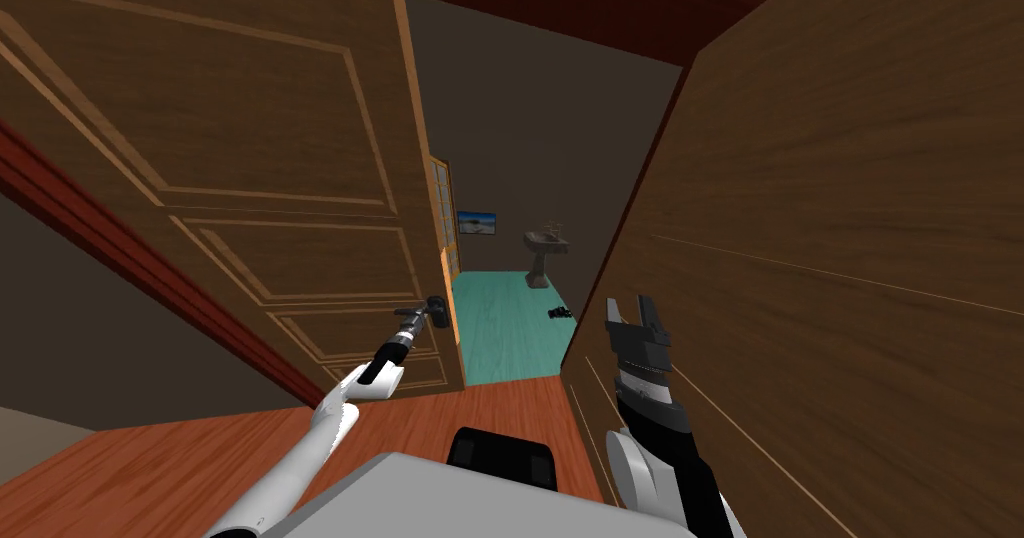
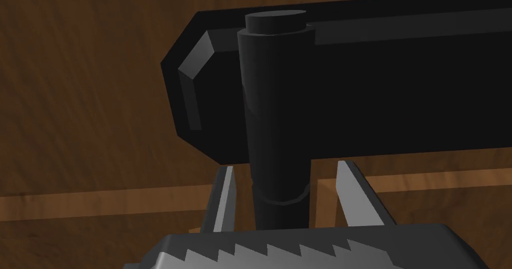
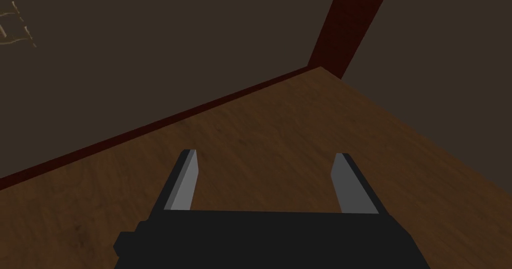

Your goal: Pull the door open

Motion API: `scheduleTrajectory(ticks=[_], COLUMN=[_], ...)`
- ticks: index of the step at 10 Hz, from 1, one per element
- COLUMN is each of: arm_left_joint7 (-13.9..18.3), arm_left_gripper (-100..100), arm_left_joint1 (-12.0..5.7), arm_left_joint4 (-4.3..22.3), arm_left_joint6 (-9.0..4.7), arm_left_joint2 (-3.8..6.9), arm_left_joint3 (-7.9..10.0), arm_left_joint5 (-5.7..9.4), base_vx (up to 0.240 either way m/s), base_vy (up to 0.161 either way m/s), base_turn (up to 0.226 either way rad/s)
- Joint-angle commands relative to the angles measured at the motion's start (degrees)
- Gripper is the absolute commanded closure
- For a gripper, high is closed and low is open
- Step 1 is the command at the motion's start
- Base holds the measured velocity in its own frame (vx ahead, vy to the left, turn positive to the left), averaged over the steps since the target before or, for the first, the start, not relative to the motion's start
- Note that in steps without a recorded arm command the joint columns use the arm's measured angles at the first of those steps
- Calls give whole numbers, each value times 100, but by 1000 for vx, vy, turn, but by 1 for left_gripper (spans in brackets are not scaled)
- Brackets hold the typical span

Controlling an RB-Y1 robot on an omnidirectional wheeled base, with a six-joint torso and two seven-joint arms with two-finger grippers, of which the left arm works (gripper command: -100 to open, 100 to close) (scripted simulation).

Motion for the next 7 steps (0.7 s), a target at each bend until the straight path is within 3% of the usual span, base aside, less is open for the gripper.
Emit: scheduleTrajectory(ticks=[1, 5, 7], arm_left_joint7=[-4, -4, 103], arm_left_gripper=[100, 100, 100], arm_left_joint1=[1, 1, 84], arm_left_joint4=[-3, -3, -48], arm_left_joint6=[10, 10, -44], arm_left_joint2=[-2, -2, 91], arm_left_joint3=[-2, -2, -100], arm_left_joint5=[-1, -1, 0], base_vx=[-26, -13, -159], base_vy=[1, -1, 42], base_turn=[1, -2, -122])
